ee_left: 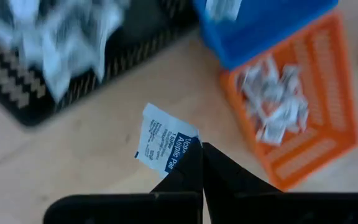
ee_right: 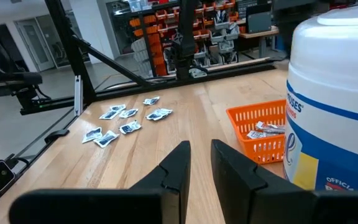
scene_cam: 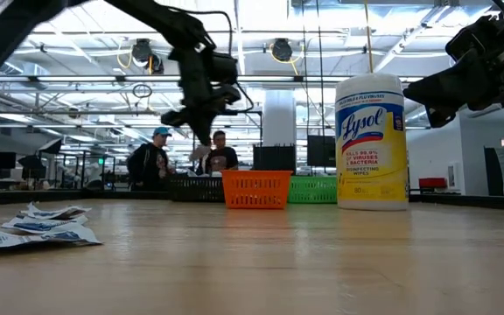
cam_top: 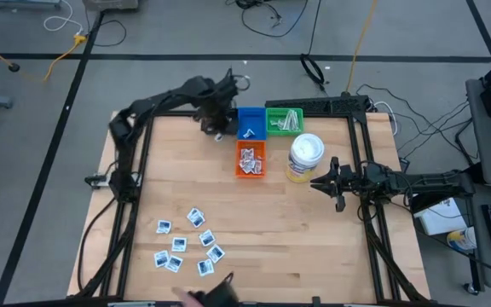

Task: Pick & Place First Aid Supplies
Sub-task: Put the blue alcohol pad into the blue bin

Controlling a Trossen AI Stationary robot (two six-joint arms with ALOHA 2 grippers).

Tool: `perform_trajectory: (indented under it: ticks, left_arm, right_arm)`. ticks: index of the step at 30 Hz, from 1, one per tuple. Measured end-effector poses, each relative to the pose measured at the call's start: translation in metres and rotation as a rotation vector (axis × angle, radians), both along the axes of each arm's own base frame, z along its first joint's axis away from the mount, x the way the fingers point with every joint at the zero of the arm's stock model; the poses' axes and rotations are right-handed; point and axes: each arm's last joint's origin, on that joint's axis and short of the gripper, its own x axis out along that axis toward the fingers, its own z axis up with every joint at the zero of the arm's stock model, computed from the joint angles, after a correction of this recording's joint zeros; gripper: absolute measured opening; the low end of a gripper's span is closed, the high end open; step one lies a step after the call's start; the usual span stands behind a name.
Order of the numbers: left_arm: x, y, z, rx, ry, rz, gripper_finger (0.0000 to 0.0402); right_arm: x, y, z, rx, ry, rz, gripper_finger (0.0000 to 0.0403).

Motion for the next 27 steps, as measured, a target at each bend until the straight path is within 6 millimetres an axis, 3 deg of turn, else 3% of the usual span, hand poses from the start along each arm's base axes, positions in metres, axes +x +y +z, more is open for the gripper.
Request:
perform_trajectory:
  ticks: [7,12,19,23,27]
  left_arm:
    - [0.043,0.04,-0.002,0.047,-0.077,-0.013,0.0]
    - [0.07,0.06,-0.017,0.086,-0.13,-0.024,0.0]
    - [0.088,0.066,-0.043,0.042,-0.187,-0.041,0.0]
    - [0.091,0.065,-0.043,0.046,-0.2,-0.036,0.0006]
    - [0.091,0.065,-0.043,0.048,-0.199,-0.04,0.0042]
  right_arm:
    - [0.0,0.0,0.0,0.0,0.0,0.0,0.0059]
    - [0.0,0.0,0.0,0.0,0.0,0.0,0.0059]
    - [0.0,0.0,0.0,0.0,0.0,0.0,0.0059]
    - [0.0,0.0,0.0,0.0,0.001,0.0,0.0059]
    - [0.0,0.0,0.0,0.0,0.001,0.0,0.0059]
